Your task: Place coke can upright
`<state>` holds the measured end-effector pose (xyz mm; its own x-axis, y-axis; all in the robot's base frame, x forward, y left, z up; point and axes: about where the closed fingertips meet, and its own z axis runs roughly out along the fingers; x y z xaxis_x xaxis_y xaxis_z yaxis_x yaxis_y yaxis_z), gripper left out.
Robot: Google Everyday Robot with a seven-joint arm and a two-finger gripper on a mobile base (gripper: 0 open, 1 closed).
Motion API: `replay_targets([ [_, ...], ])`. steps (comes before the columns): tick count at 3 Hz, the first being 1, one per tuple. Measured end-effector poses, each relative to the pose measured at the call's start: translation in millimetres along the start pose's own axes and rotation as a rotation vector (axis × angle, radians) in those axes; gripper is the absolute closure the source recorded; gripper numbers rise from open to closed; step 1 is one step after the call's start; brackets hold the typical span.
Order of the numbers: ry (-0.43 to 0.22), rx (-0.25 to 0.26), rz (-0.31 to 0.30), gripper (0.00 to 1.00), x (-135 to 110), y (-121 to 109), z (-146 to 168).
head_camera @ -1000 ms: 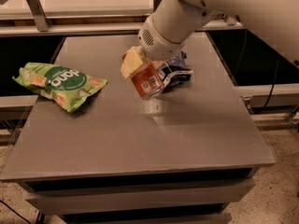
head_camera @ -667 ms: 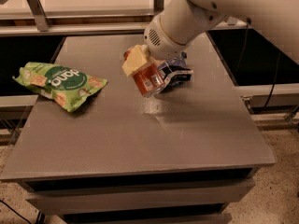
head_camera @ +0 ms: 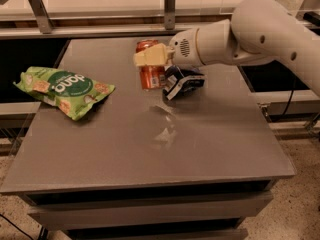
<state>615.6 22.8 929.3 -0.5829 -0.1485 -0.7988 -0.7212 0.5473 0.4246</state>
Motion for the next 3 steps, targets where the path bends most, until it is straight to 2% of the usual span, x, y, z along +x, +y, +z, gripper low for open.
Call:
replay_targets([
  [1, -0.074, -0.064, 0.005, 1.0, -3.9, 10.2, -12.4],
  [2, -0.073, -0.063, 0.002, 1.0, -4.6, 11.6, -12.7],
  [3, -0.094, -0.066, -0.059, 1.0, -5.0, 13.0, -12.4],
])
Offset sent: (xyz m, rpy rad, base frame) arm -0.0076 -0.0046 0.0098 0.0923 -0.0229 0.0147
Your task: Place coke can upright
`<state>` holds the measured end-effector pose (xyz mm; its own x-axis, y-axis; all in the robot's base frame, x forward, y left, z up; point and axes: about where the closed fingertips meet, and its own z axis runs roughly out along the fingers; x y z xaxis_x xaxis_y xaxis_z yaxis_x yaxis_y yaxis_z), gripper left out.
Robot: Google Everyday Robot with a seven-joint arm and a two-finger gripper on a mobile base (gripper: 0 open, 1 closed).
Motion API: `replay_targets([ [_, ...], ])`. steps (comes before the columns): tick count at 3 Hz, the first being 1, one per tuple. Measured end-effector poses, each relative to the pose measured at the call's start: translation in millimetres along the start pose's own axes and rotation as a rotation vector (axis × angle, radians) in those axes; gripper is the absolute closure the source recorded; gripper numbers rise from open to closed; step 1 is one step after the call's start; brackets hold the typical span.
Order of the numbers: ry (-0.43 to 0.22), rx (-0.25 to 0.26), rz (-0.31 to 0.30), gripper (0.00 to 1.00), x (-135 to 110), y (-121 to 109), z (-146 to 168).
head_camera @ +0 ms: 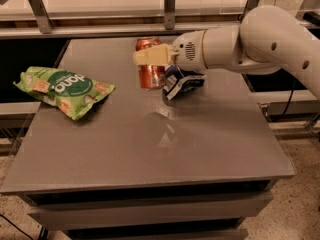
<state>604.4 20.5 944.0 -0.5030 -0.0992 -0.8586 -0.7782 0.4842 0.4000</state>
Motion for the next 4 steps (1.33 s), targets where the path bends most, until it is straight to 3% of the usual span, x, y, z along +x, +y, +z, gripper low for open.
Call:
replay_targets([
  [1, -0.069, -0.062, -0.088, 1.0, 0.2, 2.9, -5.4],
  [2, -0.12, -0.149, -0.255, 1.0, 0.6, 23.4, -5.4],
  [3, -0.161, -0.171, -0.452, 1.0, 1.5, 36.3, -5.7],
  [4, -0.169, -0.174, -0.528, 1.0, 0.3, 40.8, -3.5],
])
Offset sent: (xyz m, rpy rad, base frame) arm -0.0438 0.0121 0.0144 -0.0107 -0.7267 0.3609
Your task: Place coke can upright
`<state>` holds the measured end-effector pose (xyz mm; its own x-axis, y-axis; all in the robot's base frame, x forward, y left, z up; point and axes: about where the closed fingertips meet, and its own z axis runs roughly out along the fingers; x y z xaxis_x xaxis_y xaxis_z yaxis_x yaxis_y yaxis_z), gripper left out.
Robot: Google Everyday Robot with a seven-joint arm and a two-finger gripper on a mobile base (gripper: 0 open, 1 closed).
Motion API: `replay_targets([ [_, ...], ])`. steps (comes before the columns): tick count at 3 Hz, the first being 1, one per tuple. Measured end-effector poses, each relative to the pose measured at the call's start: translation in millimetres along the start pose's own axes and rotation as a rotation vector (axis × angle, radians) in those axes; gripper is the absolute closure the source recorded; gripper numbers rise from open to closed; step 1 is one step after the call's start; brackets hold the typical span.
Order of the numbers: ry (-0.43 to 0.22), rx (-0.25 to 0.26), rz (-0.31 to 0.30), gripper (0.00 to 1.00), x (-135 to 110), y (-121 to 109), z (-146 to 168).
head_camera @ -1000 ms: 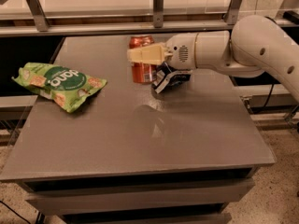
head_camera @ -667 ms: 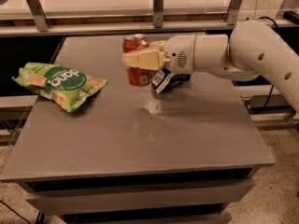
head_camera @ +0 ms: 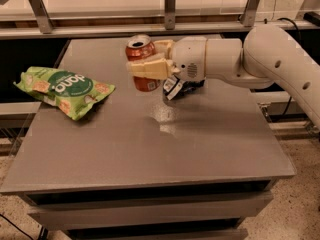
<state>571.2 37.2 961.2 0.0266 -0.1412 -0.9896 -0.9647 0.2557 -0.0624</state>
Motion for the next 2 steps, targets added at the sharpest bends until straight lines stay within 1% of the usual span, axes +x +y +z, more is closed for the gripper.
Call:
replay_targets([
  [1, -0.028, -0.031, 0.017, 1.0, 3.0, 4.8, -2.2],
  [2, -0.074, -0.074, 0.008, 1.0, 4.3, 17.2, -6.9],
])
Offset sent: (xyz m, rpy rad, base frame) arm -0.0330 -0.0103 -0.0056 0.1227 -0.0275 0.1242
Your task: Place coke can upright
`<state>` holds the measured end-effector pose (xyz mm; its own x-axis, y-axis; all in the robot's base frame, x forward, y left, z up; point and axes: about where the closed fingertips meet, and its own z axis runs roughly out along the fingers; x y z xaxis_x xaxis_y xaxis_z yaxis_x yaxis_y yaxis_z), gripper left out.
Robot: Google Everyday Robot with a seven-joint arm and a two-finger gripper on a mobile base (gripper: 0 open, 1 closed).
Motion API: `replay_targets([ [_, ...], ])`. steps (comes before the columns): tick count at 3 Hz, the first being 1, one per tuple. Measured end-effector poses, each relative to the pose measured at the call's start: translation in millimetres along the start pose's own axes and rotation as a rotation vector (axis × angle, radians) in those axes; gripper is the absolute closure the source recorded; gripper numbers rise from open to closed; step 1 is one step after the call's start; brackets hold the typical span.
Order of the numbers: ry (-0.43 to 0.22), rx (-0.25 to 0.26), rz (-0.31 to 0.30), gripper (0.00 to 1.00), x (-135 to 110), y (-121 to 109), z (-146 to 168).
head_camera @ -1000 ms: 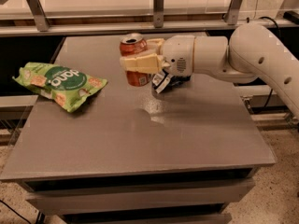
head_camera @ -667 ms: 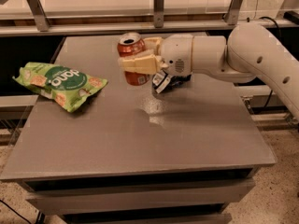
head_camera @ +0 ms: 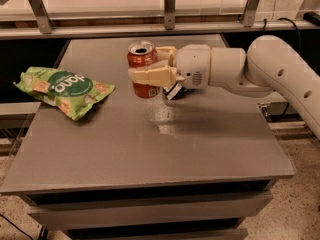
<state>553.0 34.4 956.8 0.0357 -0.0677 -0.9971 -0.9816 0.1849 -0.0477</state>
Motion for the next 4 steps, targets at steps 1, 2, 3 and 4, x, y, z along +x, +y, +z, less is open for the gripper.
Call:
replay_targets([
  [1, 0.004, -0.033, -0.025, 1.0, 3.7, 16.5, -1.7],
  [2, 0.037, -0.048, -0.047, 1.0, 10.9, 28.4, -3.3],
  [3, 0.04, -0.053, -0.062, 1.0, 19.8, 37.3, -5.9],
  [4, 0.023, -0.057, -0.057, 1.0, 34.3, 45.3, -8.6],
])
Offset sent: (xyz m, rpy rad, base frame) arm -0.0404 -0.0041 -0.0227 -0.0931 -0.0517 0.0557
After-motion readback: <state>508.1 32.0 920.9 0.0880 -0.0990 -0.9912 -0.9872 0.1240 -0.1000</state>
